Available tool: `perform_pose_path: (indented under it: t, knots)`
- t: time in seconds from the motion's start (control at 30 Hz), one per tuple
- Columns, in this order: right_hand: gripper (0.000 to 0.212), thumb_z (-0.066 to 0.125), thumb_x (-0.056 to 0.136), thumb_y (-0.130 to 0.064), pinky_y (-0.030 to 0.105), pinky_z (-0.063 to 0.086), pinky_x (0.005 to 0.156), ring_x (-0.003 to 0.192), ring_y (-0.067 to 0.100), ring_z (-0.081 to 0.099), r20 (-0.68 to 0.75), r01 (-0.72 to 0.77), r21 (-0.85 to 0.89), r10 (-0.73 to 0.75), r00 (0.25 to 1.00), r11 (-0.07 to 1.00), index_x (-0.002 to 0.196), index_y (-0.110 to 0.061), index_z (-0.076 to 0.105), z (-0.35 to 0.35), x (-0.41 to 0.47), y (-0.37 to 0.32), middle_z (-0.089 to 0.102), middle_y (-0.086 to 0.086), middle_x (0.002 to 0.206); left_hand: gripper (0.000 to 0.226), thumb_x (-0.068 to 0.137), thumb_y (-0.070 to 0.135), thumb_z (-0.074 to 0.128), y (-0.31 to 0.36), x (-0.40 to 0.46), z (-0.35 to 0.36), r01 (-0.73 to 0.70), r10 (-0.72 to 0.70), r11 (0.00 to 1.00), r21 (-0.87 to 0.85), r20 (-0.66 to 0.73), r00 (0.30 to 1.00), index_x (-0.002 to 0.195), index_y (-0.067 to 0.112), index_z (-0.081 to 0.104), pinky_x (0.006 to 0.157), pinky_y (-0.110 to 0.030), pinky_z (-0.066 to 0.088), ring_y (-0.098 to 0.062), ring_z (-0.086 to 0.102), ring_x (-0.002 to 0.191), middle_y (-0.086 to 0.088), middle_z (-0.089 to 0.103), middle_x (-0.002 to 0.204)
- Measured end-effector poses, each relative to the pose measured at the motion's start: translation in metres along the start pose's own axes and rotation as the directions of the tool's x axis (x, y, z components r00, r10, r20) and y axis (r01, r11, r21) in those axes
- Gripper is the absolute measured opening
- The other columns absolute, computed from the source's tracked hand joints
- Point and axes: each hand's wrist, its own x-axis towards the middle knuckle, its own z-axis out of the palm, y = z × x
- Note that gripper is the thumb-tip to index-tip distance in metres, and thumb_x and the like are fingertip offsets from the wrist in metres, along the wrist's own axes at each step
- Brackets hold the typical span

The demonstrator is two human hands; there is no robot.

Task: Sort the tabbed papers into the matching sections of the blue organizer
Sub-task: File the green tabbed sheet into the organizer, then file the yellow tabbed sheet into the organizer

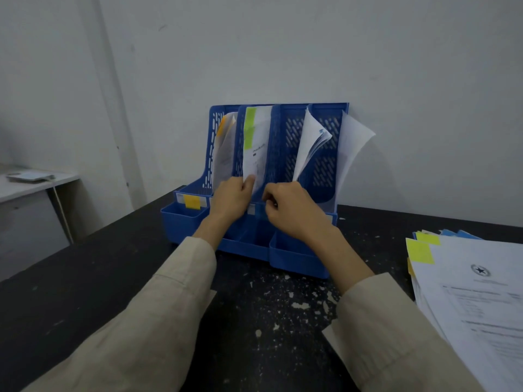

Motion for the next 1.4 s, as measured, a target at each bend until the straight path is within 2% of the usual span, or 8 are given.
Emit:
perform_pose_path:
  t: [0.23, 0.4, 0.57, 0.9, 1.03, 1.1, 1.27, 1.4]
  knots:
    - [0.019, 0.044, 0.088, -0.003, 0.036, 0.047, 0.066, 0.074, 0.024, 0.054, 0.0, 0.002, 0.018, -0.002, 1.0, 1.0, 0.096, -0.002, 0.061, 0.0, 0.0, 0.001, 0.062, 0.015, 0.088, 0.055, 0.1, 0.045, 0.029, -0.001, -0.002, -0.005, 0.03, -0.065, 0.971, 0.237, 0.138, 0.988, 0.055, 0.013, 0.035, 0.081, -0.039, 0.038, -0.025, 0.044, 0.071, -0.002, 0.041, 0.059]
    - [0.018, 0.044, 0.088, -0.003, 0.04, 0.05, 0.07, 0.077, 0.027, 0.056, -0.003, -0.006, 0.033, 0.006, 1.0, 0.999, 0.096, -0.001, 0.061, -0.001, 0.0, 0.002, 0.062, 0.016, 0.089, 0.047, 0.089, 0.038, 0.059, -0.006, 0.0, -0.012, -0.077, 0.077, 0.996, -0.045, -0.018, 0.997, 0.055, 0.009, 0.045, 0.046, -0.028, 0.026, -0.013, 0.039, 0.05, -0.002, 0.043, 0.05]
    - [0.021, 0.044, 0.089, -0.005, 0.04, 0.05, 0.073, 0.08, 0.027, 0.056, 0.009, -0.015, 0.031, 0.015, 1.0, 0.999, 0.098, 0.0, 0.062, -0.001, -0.001, 0.001, 0.062, 0.016, 0.092, 0.05, 0.091, 0.026, 0.059, -0.006, 0.001, -0.012, -0.103, 0.106, 0.991, 0.081, -0.036, 0.994, 0.049, 0.014, 0.035, 0.045, -0.029, 0.02, -0.012, 0.032, 0.045, -0.001, 0.037, 0.048]
    - [0.02, 0.044, 0.089, -0.005, 0.044, 0.051, 0.074, 0.08, 0.028, 0.056, 0.017, -0.02, 0.017, 0.02, 1.0, 1.0, 0.097, -0.001, 0.061, -0.001, 0.001, 0.001, 0.062, 0.016, 0.091, 0.055, 0.093, 0.041, 0.051, -0.013, -0.007, -0.013, -0.061, 0.056, 0.99, 0.127, 0.043, 0.998, 0.049, 0.01, 0.04, 0.065, -0.033, 0.031, -0.019, 0.041, 0.049, -0.003, 0.043, 0.047]
    - [0.02, 0.046, 0.089, -0.008, 0.046, 0.052, 0.076, 0.082, 0.028, 0.059, 0.073, -0.006, 0.029, 0.004, 0.997, 1.0, 0.097, -0.002, 0.063, -0.002, -0.001, 0.002, 0.064, 0.016, 0.093, 0.049, 0.075, 0.056, 0.048, -0.012, -0.021, -0.02, -0.105, 0.109, 0.994, 0.041, -0.107, 0.988, 0.09, 0.014, 0.069, 0.088, -0.046, 0.047, -0.022, 0.063, 0.084, 0.0, 0.07, 0.082]
    - [0.021, 0.047, 0.09, -0.009, 0.045, 0.053, 0.079, 0.086, 0.027, 0.061, 0.108, 0.02, 0.046, -0.024, 0.994, 0.999, 0.1, -0.002, 0.064, -0.01, -0.004, 0.0, 0.066, 0.015, 0.096, 0.044, 0.074, 0.051, 0.051, -0.011, -0.027, -0.026, -0.152, 0.149, 0.988, -0.001, -0.199, 0.969, 0.101, 0.02, 0.066, 0.09, -0.05, 0.046, -0.022, 0.062, 0.091, 0.007, 0.068, 0.085]
    - [0.02, 0.051, 0.092, -0.015, 0.042, 0.053, 0.079, 0.085, 0.023, 0.063, 0.156, 0.054, 0.002, -0.053, 0.986, 0.999, 0.102, -0.008, 0.067, -0.054, -0.021, -0.001, 0.068, 0.009, 0.096, 0.007, 0.08, 0.022, 0.057, 0.018, -0.044, -0.038, -0.424, 0.36, 0.905, -0.038, -0.465, 0.809, 0.085, 0.018, 0.055, 0.069, -0.051, 0.049, -0.018, 0.055, 0.069, 0.011, 0.053, 0.074]
    - [0.019, 0.054, 0.091, -0.015, 0.036, 0.051, 0.082, 0.086, 0.019, 0.064, 0.125, -0.016, -0.061, 0.023, 0.992, 0.998, 0.101, -0.008, 0.069, -0.096, -0.053, 0.013, 0.07, 0.008, 0.096, 0.01, 0.085, 0.017, 0.052, 0.07, -0.058, -0.028, -0.628, 0.569, 0.778, -0.014, -0.407, 0.714, 0.083, 0.01, 0.059, 0.063, -0.045, 0.047, -0.018, 0.052, 0.064, 0.0, 0.056, 0.072]
